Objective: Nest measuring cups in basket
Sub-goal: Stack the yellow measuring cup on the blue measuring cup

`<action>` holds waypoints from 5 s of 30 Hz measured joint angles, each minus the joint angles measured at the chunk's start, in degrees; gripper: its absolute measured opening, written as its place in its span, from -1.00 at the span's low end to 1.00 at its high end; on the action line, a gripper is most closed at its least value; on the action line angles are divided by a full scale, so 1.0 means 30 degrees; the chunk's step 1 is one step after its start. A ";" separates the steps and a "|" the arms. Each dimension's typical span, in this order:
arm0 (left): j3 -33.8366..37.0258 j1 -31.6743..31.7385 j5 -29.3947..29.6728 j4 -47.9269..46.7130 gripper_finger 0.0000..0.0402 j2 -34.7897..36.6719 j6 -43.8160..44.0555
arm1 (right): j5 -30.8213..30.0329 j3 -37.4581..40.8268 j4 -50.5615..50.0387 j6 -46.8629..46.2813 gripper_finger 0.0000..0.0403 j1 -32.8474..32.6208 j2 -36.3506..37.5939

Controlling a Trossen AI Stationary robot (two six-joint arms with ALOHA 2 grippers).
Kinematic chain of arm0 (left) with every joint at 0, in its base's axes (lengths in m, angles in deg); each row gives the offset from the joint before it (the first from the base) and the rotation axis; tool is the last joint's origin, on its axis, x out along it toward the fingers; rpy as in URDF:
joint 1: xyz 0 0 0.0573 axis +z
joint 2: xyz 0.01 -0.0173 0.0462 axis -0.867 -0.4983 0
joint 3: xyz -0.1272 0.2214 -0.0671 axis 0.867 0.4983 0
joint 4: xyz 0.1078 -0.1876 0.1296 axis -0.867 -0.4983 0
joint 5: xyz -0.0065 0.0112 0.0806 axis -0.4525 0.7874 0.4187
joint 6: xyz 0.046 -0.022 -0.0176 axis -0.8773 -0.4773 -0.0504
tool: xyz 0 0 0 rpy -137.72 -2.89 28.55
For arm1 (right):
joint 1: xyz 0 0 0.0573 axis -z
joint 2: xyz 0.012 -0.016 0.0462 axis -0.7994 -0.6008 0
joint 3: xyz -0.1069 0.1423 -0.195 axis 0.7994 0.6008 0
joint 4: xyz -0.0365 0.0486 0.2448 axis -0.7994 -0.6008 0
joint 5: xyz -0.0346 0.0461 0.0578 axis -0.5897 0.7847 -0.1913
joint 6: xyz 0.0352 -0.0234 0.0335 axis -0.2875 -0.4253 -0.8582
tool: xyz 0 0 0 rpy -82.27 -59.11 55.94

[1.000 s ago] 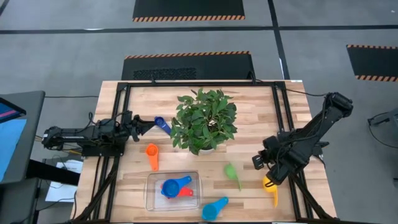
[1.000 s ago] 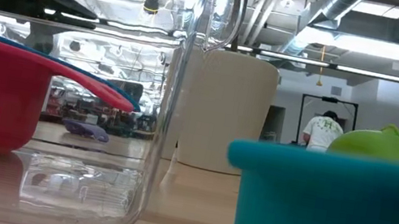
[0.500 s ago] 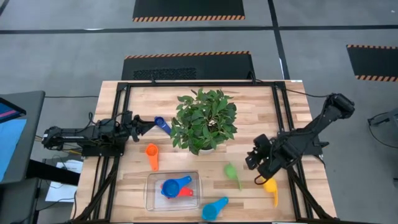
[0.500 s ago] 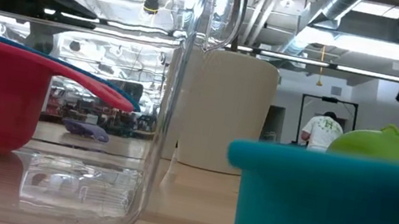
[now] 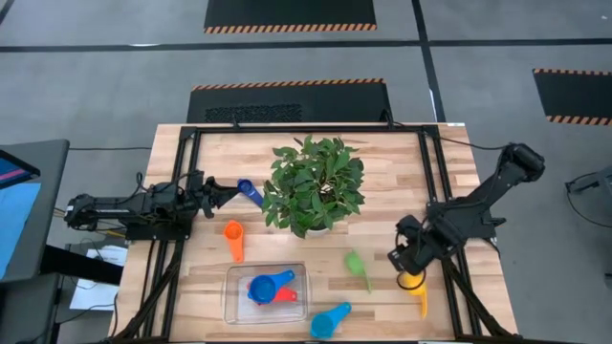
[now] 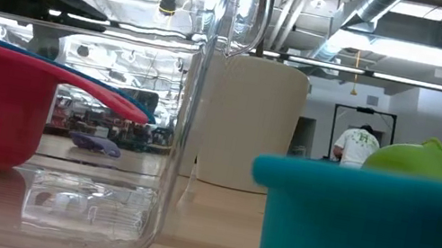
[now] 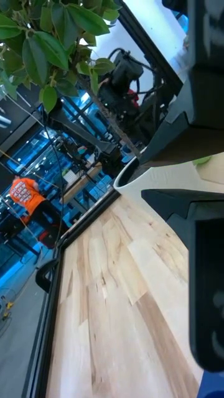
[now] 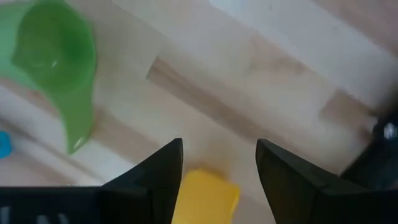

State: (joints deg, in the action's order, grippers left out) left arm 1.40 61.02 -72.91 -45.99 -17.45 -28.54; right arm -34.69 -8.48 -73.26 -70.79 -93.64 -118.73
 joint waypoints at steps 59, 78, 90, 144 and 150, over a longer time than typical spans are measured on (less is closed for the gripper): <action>0.0000 0.0000 -0.0022 -0.0007 -0.71 -0.0006 0.0000 | -0.0136 -0.1955 0.1999 -1.0994 -0.41 -0.4819 -0.6657; 0.0000 0.0000 -0.0022 -0.0007 -0.71 -0.0007 -0.0096 | -0.0085 -0.1955 0.2094 -1.0317 -0.37 -0.4411 -0.6701; 0.0000 -0.0007 -0.0022 -0.0001 -0.71 -0.0006 -0.0488 | -0.0107 -0.1948 0.1953 -1.0015 -0.36 -0.4280 -0.6701; 0.0000 -0.0007 -0.0226 -0.0015 -0.71 -0.0007 -0.0860 | -0.6982 -1.2972 0.8753 1.9090 -0.96 0.3473 -0.9508; 0.0000 -0.0005 -0.0277 -0.0015 -0.71 -0.0007 -0.0884 | -0.6596 -1.5921 0.9226 1.9141 -0.96 0.4002 -1.2259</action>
State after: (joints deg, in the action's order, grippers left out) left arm 1.40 61.01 -73.74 -46.04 -17.47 -31.19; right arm -54.48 -56.25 -45.58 -13.37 -81.64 -155.51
